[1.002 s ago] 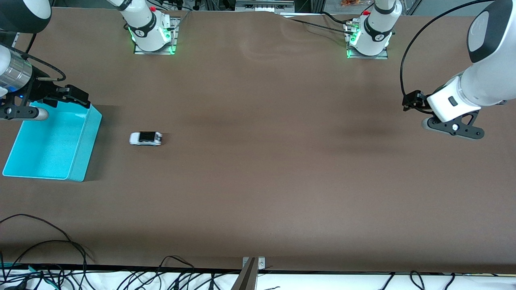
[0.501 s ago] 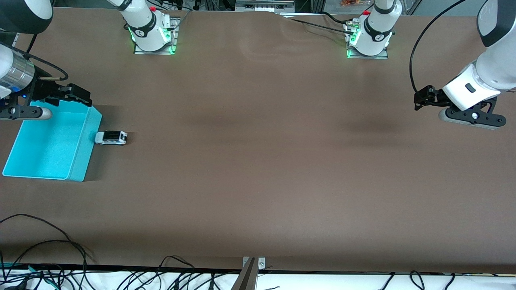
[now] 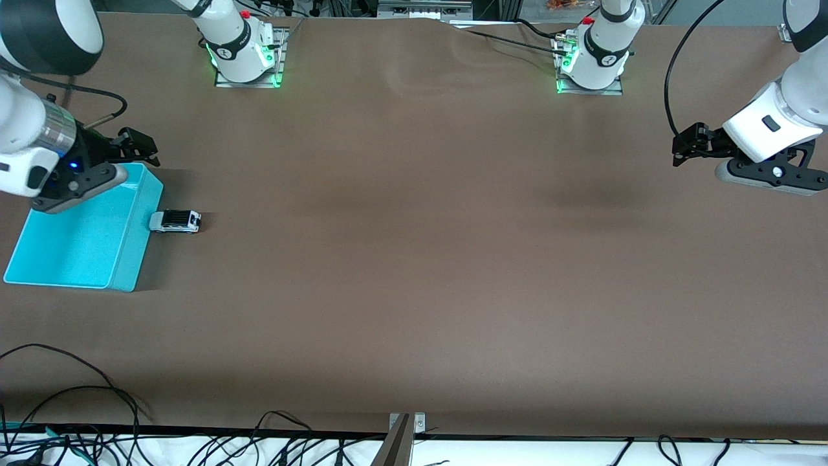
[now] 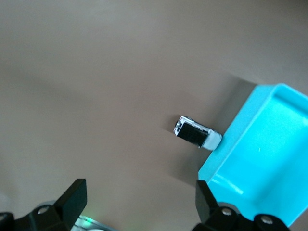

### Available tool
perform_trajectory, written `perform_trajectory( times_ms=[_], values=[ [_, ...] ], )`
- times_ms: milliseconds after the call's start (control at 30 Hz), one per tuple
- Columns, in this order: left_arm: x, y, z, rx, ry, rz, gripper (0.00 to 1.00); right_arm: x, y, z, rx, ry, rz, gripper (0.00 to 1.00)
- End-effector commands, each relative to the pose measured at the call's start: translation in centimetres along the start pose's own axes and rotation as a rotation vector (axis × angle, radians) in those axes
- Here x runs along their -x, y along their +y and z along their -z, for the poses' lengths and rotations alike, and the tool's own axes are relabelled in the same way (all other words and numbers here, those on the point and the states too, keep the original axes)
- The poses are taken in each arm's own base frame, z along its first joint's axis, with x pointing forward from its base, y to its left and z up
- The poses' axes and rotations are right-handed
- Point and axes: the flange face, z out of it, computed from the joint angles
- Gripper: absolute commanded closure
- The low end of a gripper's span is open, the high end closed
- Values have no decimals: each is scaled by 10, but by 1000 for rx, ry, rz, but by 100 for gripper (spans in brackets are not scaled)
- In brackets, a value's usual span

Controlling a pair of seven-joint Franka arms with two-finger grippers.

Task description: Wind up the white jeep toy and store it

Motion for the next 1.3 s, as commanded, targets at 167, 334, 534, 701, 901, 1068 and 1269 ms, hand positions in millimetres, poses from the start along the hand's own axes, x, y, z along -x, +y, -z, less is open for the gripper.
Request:
perform_trajectory(
  times_ms=[167, 334, 534, 701, 901, 1068, 1269],
  values=[
    [-2, -3, 20, -8, 30, 4, 0, -18, 33, -50, -38, -31, 475, 0],
    [-3, -4, 21, -2, 34, 38, 0, -15, 52, -82, -40, -21, 624, 0],
    [-7, -2, 16, 38, 27, 55, 0, 1, 66, -136, -46, -16, 713, 0],
    [-7, -2, 15, 38, 26, 52, 0, 22, 81, -180, -38, 2, 794, 0],
    [-13, 3, 7, 38, 9, 38, 0, 40, 82, -220, -33, 8, 849, 0],
    [-13, 5, 7, 36, 9, 35, 0, 58, 89, -250, 10, 30, 894, 0],
    [-16, 7, 5, 39, 8, 32, 0, 73, 94, -288, 64, 49, 901, 0]
  ],
)
